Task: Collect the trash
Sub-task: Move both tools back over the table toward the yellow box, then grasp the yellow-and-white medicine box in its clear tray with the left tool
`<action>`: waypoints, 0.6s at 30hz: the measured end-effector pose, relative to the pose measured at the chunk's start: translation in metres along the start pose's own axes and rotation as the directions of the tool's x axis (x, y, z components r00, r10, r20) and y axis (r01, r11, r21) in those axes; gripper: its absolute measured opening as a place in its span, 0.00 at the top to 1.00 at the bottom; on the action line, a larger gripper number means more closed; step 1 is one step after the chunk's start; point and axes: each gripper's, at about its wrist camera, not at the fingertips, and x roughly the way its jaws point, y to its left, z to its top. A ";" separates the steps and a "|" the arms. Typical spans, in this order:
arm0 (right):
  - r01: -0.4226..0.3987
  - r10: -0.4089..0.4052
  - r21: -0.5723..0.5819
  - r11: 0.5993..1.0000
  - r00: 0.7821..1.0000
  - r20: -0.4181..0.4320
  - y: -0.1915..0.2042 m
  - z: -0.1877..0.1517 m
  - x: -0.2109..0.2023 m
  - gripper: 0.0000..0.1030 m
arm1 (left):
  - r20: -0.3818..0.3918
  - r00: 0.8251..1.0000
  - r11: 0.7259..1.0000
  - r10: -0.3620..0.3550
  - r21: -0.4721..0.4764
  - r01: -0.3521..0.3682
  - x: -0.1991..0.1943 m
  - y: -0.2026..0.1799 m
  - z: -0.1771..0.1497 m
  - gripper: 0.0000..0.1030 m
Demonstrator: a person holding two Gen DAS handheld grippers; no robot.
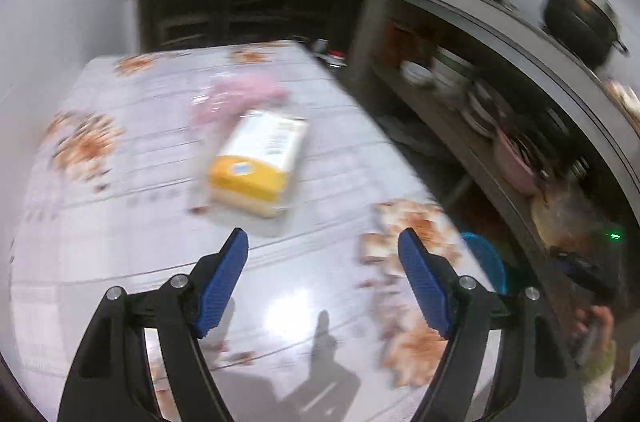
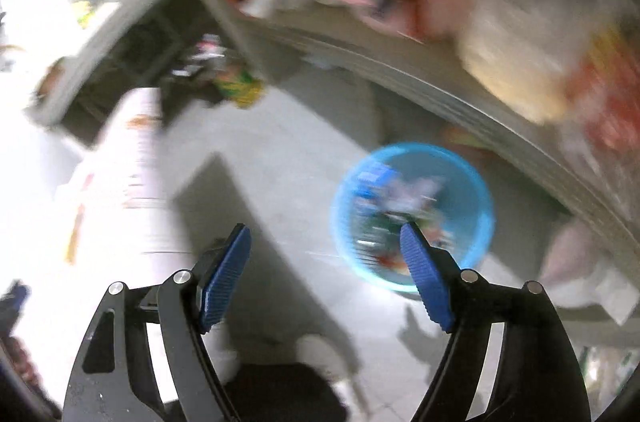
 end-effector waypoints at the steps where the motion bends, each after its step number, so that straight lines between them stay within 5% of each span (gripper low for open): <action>1: -0.062 0.062 -0.035 0.997 0.998 0.005 0.025 0.004 -0.006 0.28 | 0.011 1.000 0.999 0.014 -0.030 -0.014 -0.002 0.014 0.000 0.27; 4: -0.196 0.193 -0.132 0.972 0.981 -0.034 0.087 0.009 -0.007 0.28 | 0.041 0.999 0.997 0.031 -0.074 -0.028 -0.001 0.033 0.005 0.27; 6: -0.340 0.325 -0.177 0.924 0.939 -0.108 0.140 0.010 0.003 0.28 | 0.067 0.997 0.992 0.041 -0.121 -0.033 0.005 0.051 0.015 0.27; 9: -0.462 0.412 -0.214 0.861 0.879 -0.241 0.217 0.007 0.033 0.28 | 0.073 0.996 0.980 0.047 -0.197 -0.031 0.026 0.076 0.034 0.35; 14: -0.556 0.456 -0.159 0.816 0.787 -0.416 0.315 0.001 0.103 0.38 | -0.002 0.999 0.961 0.032 -0.274 -0.031 0.070 0.102 0.057 0.57; 18: -0.517 0.388 -0.173 0.838 0.788 -0.477 0.354 -0.011 0.142 0.53 | -0.054 0.999 0.966 -0.008 -0.259 -0.007 0.092 0.100 0.060 0.80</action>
